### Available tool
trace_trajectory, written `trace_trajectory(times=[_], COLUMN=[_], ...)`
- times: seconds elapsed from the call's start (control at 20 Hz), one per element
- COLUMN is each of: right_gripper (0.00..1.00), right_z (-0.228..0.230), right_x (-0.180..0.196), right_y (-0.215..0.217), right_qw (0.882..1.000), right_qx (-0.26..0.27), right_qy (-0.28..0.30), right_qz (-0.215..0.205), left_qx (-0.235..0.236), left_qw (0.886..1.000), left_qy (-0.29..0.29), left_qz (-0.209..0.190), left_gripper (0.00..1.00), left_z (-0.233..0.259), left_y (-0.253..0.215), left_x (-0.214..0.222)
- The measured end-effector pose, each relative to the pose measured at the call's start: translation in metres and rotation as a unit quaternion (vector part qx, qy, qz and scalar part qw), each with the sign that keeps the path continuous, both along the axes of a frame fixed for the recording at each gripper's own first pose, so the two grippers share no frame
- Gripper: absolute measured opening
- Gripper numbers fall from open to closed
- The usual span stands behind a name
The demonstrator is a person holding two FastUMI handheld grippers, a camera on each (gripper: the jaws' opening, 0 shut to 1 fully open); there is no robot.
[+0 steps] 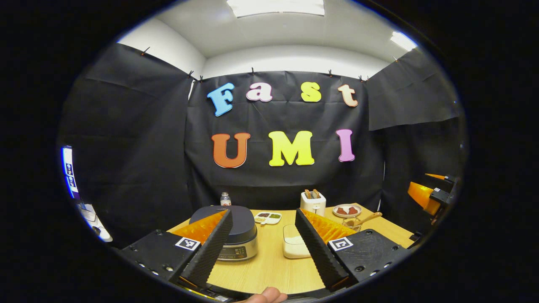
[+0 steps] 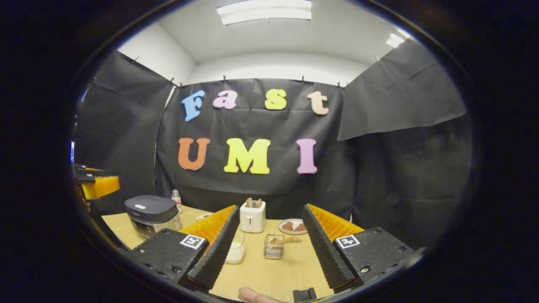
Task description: Close the left gripper, press the button to open the rice cooker; take a wooden spoon from the chopstick holder with the right hand, scoop a spoonful of rice and pour it into the rice cooker, then put the wooden spoon back into the chopstick holder.
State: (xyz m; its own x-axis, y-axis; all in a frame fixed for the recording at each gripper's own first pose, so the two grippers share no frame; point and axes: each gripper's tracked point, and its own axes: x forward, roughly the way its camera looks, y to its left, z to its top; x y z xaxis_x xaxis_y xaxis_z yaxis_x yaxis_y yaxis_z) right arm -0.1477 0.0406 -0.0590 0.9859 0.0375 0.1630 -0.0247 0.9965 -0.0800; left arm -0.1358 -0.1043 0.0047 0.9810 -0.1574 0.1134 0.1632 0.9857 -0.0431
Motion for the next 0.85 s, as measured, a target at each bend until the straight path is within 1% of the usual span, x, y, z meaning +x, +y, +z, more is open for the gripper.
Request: trace_trajectory(times=[0.1, 0.25, 0.35, 0.55, 0.85], right_gripper=[0.97, 0.96, 0.98, 0.96, 0.96], right_z=[0.004, 0.0, 0.004, -0.002, -0.011], right_x=[0.002, 0.005, 0.004, 0.004, 0.009], right_y=[0.001, -0.004, -0.009, -0.021, -0.032], right_qw=[1.0, 1.0, 1.0, 1.0, 1.0], right_qx=[0.003, -0.004, -0.004, -0.004, 0.011], right_qy=[0.001, 0.015, 0.011, 0.014, 0.02], right_qz=[0.0, -0.007, -0.013, -0.021, -0.016], left_qx=[-0.007, -0.004, -0.003, 0.005, 0.017], left_qw=[1.0, 1.0, 1.0, 1.0, 1.0], left_qy=[0.001, -0.006, -0.005, -0.004, -0.002], left_qz=[-0.004, 0.006, -0.003, -0.015, 0.003], left_gripper=[0.95, 0.95, 0.95, 0.95, 0.95], left_z=[0.001, 0.007, 0.005, -0.001, -0.002], left_y=[-0.001, 0.004, -0.004, -0.014, -0.015], left_x=[-0.002, -0.002, -0.005, -0.005, -0.001])
